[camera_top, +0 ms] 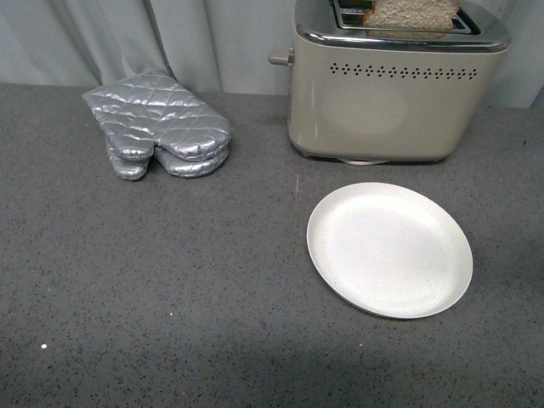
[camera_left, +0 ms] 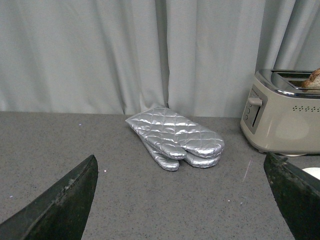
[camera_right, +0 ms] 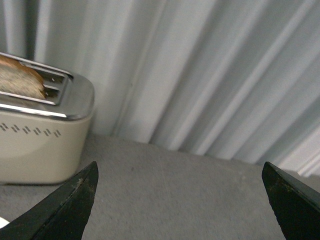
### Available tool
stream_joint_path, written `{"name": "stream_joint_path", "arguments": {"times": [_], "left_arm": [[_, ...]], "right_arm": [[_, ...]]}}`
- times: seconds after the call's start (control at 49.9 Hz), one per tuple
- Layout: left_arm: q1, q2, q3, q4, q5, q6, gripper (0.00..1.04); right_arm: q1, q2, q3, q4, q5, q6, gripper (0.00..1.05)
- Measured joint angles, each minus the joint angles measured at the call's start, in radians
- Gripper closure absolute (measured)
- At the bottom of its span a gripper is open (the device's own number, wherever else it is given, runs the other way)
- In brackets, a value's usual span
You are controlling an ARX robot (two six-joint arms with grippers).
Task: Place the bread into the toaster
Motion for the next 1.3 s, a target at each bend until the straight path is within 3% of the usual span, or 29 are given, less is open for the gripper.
{"name": "stream_joint_path", "arguments": {"times": [0.1, 0.22, 0.28, 0.361, 0.421, 0.501, 0.601, 0.721, 1.302], "left_arm": [[0.0, 0.0, 0.0, 0.0, 0.0, 0.0, 0.07], [0.0, 0.0, 0.0, 0.0, 0.0, 0.0, 0.07], [0.0, 0.0, 0.0, 0.0, 0.0, 0.0, 0.07], [0.0, 0.0, 0.0, 0.0, 0.0, 0.0, 0.07], [0.0, 0.0, 0.0, 0.0, 0.0, 0.0, 0.07], [0.0, 0.0, 0.0, 0.0, 0.0, 0.0, 0.07], [0.0, 0.0, 0.0, 0.0, 0.0, 0.0, 0.07], [0.0, 0.0, 0.0, 0.0, 0.0, 0.0, 0.07], [0.0, 0.0, 0.0, 0.0, 0.0, 0.0, 0.07]], "right_arm": [[-0.074, -0.144, -0.119, -0.112, -0.002, 0.058, 0.1], [-0.097, -0.32, -0.213, -0.21, -0.044, 0.1, 0.11], [-0.117, -0.383, -0.242, -0.167, -0.245, 0.191, 0.22], [-0.121, -0.437, -0.243, -0.187, -0.364, 0.285, 0.35], [-0.121, -0.471, -0.243, -0.217, -0.383, 0.318, 0.44], [-0.123, -0.532, -0.243, -0.277, -0.381, 0.353, 0.63], [-0.123, -0.577, -0.243, -0.32, -0.381, 0.363, 0.78], [-0.124, -0.653, -0.243, -0.389, -0.381, 0.369, 1.04], [-0.124, -0.891, -0.243, -0.63, -0.382, 0.371, 1.04]]}}
